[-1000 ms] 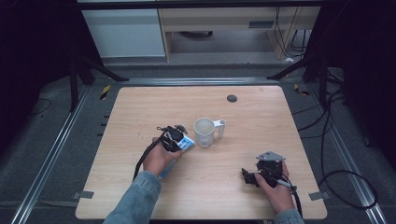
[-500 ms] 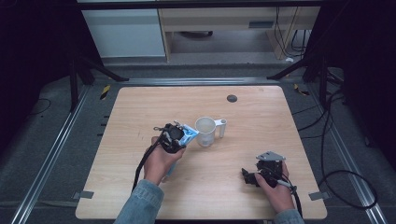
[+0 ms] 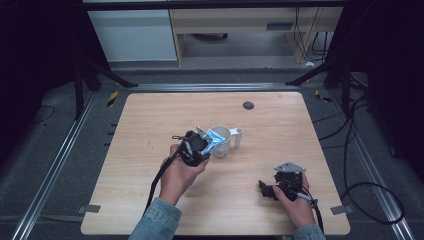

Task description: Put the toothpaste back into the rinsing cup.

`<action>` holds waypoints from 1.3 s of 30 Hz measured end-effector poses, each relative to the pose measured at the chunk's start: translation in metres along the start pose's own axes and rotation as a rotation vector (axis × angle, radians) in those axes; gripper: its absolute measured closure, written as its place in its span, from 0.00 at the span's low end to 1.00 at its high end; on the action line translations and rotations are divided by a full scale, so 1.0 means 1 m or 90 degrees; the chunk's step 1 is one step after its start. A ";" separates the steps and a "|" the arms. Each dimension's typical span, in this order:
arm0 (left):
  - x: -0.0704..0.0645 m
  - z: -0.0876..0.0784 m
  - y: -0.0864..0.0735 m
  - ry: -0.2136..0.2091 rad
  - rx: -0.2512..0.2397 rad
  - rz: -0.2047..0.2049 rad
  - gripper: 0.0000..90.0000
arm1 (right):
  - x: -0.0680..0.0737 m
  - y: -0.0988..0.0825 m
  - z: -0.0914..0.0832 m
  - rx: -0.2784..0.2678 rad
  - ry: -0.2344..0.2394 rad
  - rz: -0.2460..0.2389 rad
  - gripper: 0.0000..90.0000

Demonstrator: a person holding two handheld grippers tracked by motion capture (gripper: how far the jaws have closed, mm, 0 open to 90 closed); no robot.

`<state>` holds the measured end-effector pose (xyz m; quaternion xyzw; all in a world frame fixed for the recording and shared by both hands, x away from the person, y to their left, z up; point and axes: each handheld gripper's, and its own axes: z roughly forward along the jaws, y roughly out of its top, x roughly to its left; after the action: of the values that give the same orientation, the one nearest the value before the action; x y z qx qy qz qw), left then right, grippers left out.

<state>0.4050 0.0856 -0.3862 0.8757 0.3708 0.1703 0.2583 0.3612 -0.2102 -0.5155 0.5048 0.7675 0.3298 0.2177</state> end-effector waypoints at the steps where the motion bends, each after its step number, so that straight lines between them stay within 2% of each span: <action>1: -0.002 0.000 0.001 -0.003 0.000 0.002 0.79 | 0.000 0.000 0.000 0.000 0.000 0.000 0.00; 10: -0.020 0.003 0.009 -0.015 -0.008 0.026 0.79 | 0.000 0.000 0.000 0.000 0.000 0.000 0.00; 14: -0.029 0.001 0.015 -0.018 -0.010 0.045 0.79 | 0.000 0.000 0.000 0.000 0.000 0.000 0.00; 31: -0.045 0.005 0.030 -0.042 -0.027 0.068 0.80 | 0.000 0.000 0.000 0.000 0.000 0.000 0.00; 39: -0.049 0.003 0.038 -0.045 -0.036 0.079 0.80 | 0.000 0.000 0.000 0.000 0.000 0.000 0.00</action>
<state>0.3946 0.0261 -0.3718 0.8949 0.3013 0.1655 0.2845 0.3614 -0.2101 -0.5156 0.5046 0.7676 0.3299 0.2176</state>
